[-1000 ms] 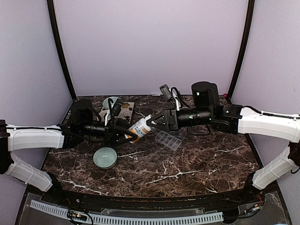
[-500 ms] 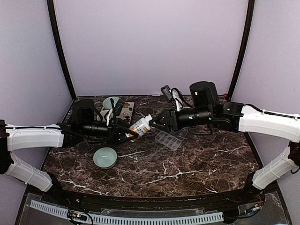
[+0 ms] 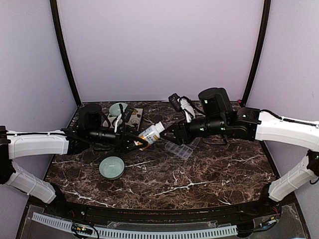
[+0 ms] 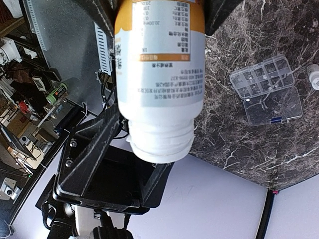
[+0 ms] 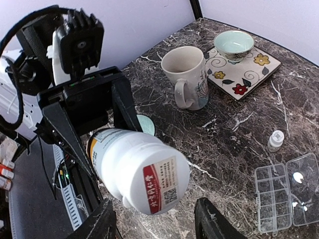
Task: Sort the pills into containers
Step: Pass from the right arm to the left, then open the lid of the pill bottle.
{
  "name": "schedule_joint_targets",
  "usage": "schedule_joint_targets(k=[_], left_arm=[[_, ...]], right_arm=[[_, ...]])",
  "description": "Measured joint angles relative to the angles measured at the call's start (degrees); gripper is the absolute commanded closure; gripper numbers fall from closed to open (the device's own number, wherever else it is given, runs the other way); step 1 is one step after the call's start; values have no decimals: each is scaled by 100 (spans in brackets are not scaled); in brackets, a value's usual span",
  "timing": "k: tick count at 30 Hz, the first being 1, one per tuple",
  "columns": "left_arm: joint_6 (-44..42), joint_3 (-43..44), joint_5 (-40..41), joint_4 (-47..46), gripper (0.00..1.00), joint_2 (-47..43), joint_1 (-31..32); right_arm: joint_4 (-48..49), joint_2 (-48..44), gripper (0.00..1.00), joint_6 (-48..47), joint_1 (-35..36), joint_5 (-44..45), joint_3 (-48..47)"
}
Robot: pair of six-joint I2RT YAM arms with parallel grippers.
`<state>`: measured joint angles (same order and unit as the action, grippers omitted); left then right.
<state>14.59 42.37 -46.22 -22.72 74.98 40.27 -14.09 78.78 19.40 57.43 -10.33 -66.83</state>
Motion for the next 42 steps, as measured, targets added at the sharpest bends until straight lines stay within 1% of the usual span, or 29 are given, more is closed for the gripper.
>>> schedule_joint_targets(k=[7, 15, 31, 37, 42], left_arm=[[-55, 92, -142, 149, 91, 48, 0], [-155, 153, -264, 339, 91, 103, 0], [-223, 175, -439, 492, 91, 109, 0], [-221, 175, -487, 525, 92, 109, -11], [-216, 175, -566, 529, 92, 111, -26]], right_arm=[[-142, -70, 51, -372, 164, 289, -2], [-168, -203, 53, -562, 216, 531, -2], [-278, -59, 56, -654, 260, 522, -208], [-280, 7, 62, -649, 264, 455, -214], [-275, 13, 71, -643, 278, 385, -219]])
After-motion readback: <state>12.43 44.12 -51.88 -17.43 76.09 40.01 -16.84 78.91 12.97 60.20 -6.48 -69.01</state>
